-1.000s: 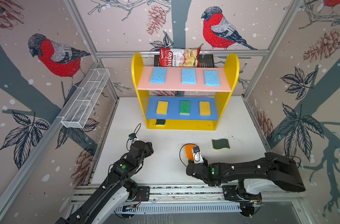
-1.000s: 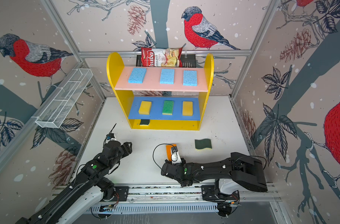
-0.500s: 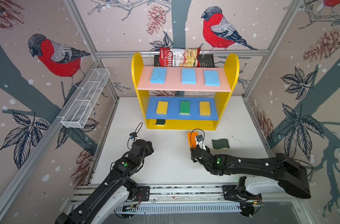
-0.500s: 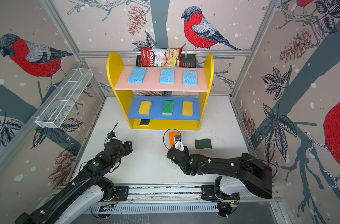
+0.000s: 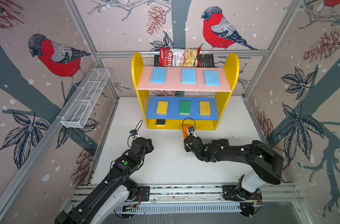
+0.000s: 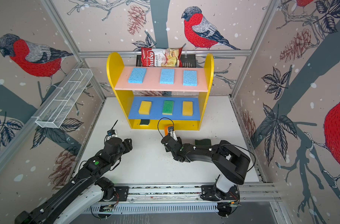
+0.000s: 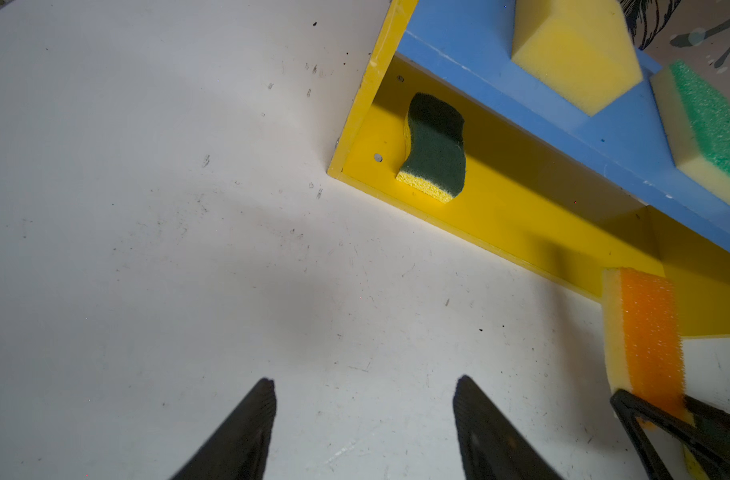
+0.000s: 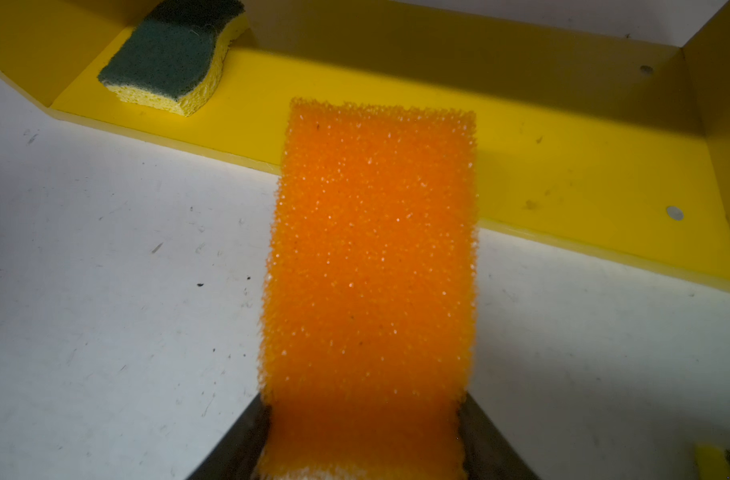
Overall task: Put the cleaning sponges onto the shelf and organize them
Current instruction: 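Lift the orange sponge with the right gripper toward the shelf base, then push the held orange sponge under the blue lower shelf with the right gripper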
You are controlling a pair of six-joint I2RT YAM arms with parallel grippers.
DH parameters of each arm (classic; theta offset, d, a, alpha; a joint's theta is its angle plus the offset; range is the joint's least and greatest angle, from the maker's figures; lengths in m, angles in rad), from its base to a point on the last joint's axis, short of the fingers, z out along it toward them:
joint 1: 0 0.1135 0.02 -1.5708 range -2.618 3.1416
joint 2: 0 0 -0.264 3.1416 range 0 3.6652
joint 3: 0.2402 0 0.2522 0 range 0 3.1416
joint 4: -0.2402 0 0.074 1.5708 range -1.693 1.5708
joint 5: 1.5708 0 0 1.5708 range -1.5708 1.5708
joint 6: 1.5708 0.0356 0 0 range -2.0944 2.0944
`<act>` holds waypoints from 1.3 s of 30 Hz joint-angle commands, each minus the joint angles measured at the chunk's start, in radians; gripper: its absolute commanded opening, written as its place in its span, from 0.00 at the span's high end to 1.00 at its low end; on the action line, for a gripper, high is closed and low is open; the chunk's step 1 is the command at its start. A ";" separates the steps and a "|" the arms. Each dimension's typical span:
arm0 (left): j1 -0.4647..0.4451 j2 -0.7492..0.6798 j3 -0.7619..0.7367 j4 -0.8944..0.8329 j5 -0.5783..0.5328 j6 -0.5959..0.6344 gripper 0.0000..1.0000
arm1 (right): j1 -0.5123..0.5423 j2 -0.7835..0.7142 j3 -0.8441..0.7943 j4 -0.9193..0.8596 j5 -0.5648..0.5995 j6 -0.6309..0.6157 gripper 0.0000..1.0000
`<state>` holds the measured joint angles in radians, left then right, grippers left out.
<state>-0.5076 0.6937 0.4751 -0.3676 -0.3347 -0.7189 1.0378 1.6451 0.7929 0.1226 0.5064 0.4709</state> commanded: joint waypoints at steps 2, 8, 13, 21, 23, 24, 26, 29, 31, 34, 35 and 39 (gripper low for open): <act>0.001 0.000 0.027 0.026 -0.033 0.038 0.31 | -0.023 0.070 0.055 0.044 -0.020 -0.032 0.39; 0.000 -0.004 0.049 0.024 -0.055 0.063 0.32 | -0.042 0.143 0.097 0.113 0.031 -0.021 0.41; 0.000 0.001 0.062 0.032 -0.072 0.085 0.32 | -0.077 0.179 0.140 0.138 0.026 -0.019 0.41; 0.001 -0.056 0.013 0.108 -0.051 0.096 0.33 | -0.119 0.259 0.205 0.144 0.030 -0.024 0.40; 0.001 -0.085 -0.018 0.135 -0.040 0.099 0.33 | -0.123 0.268 0.217 0.150 0.039 -0.025 0.41; 0.001 -0.096 -0.032 0.143 -0.038 0.099 0.33 | -0.128 0.274 0.221 0.155 0.039 -0.025 0.41; 0.001 -0.109 -0.052 0.155 -0.032 0.106 0.34 | -0.138 0.280 0.225 0.170 0.038 -0.023 0.40; 0.000 -0.103 -0.066 0.165 -0.026 0.109 0.33 | -0.155 0.303 0.249 0.171 0.034 -0.020 0.40; 0.001 -0.090 -0.073 0.177 -0.012 0.113 0.33 | -0.164 0.323 0.270 0.168 0.028 -0.019 0.40; 0.000 -0.074 -0.089 0.218 0.021 0.128 0.33 | -0.171 0.346 0.294 0.170 0.026 -0.021 0.40; 0.000 -0.070 -0.095 0.234 0.032 0.130 0.33 | -0.174 0.351 0.301 0.172 0.022 -0.022 0.40; 0.000 -0.050 -0.104 0.261 0.043 0.130 0.33 | -0.182 0.378 0.329 0.160 0.008 -0.019 0.40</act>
<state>-0.5076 0.6338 0.3748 -0.1814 -0.3141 -0.6018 0.8577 2.0045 1.1095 0.3218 0.5415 0.4450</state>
